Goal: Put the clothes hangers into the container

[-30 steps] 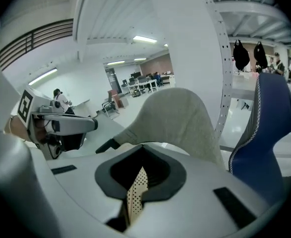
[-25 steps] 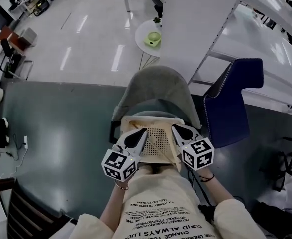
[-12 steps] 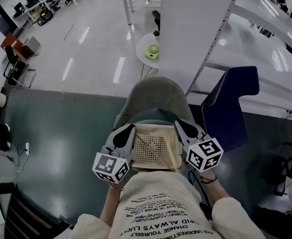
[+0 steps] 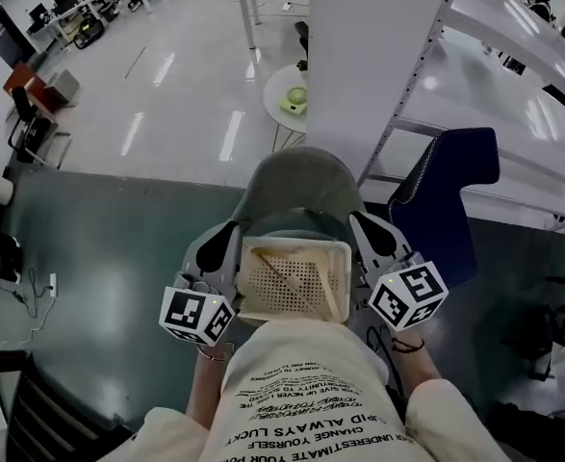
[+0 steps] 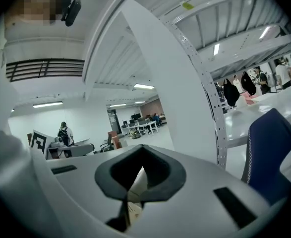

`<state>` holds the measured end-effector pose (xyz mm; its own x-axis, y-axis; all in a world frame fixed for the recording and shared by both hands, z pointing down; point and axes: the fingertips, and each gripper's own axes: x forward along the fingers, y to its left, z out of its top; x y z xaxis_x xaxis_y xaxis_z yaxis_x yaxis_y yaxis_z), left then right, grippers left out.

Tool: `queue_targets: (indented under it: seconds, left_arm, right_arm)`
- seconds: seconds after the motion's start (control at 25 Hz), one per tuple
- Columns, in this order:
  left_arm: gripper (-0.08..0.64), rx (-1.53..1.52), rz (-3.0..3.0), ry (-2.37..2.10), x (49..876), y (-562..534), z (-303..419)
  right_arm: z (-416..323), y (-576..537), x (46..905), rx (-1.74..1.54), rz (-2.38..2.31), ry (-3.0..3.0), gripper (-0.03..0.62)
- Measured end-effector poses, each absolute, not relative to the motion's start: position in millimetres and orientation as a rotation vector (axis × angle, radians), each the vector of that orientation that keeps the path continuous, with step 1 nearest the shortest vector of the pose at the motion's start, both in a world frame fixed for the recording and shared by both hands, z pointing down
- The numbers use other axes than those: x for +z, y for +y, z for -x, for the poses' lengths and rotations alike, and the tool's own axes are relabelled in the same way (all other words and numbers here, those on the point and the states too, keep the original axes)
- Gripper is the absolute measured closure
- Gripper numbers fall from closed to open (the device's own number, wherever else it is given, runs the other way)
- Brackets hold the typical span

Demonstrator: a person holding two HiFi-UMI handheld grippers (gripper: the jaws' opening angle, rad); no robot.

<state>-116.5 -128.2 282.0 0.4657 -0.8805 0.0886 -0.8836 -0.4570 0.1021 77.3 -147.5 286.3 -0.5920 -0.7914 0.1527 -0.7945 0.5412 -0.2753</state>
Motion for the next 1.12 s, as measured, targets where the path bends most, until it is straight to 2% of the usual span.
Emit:
queue_targets:
  seconds: [0.44,1.12]
  left_arm:
    - [0.534,0.040,-2.552,-1.599,286,-124,125]
    - [0.534,0.059,-2.537,-1.600,292,-120,126]
  right_arm:
    - [-81,-144,282,0.366,-1.445,-2.733,0.591]
    - [-81,-139,288,0.347,-1.443,-2.711,0.591]
